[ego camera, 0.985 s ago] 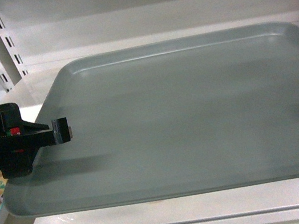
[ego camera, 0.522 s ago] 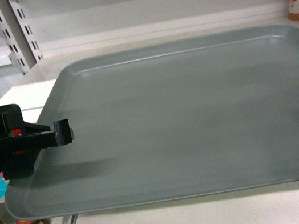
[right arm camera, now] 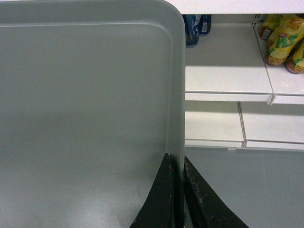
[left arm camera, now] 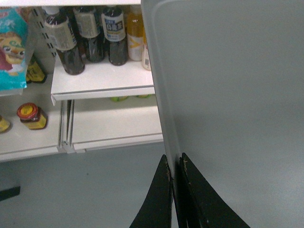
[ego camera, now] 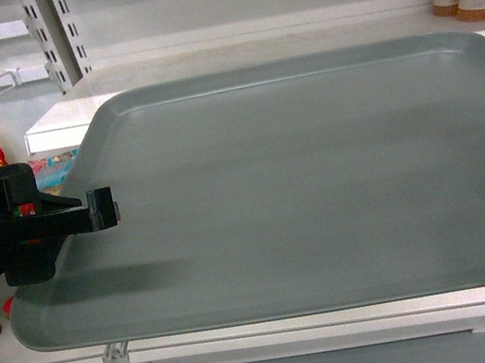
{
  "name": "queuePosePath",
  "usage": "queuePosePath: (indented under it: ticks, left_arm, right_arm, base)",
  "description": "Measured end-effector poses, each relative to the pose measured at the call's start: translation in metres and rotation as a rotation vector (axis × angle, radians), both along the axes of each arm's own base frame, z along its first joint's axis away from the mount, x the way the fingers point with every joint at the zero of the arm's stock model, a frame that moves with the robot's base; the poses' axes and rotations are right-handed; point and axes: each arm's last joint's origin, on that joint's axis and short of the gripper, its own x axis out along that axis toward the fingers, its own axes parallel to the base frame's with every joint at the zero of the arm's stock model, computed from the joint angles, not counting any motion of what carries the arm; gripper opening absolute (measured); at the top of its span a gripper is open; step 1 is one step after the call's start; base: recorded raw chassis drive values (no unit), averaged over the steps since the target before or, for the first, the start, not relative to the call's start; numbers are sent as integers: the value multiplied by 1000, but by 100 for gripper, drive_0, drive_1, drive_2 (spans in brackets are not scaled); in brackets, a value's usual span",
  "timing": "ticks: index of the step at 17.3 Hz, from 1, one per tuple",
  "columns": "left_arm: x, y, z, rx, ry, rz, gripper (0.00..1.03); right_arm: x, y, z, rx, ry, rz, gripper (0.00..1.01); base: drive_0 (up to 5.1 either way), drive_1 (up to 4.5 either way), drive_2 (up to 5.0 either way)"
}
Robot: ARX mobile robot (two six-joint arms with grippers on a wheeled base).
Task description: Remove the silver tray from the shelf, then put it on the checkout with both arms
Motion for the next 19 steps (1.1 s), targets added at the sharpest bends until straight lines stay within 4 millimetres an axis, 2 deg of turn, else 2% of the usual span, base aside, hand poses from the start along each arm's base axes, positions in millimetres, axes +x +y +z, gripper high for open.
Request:
queuePosePath:
  ticks: [19]
  left_arm:
    - [0, 0, 0, 0, -2, 0, 3]
  right_arm:
    - [0, 0, 1, -2, -6, 2, 3]
  base:
    - [8, -414, 431]
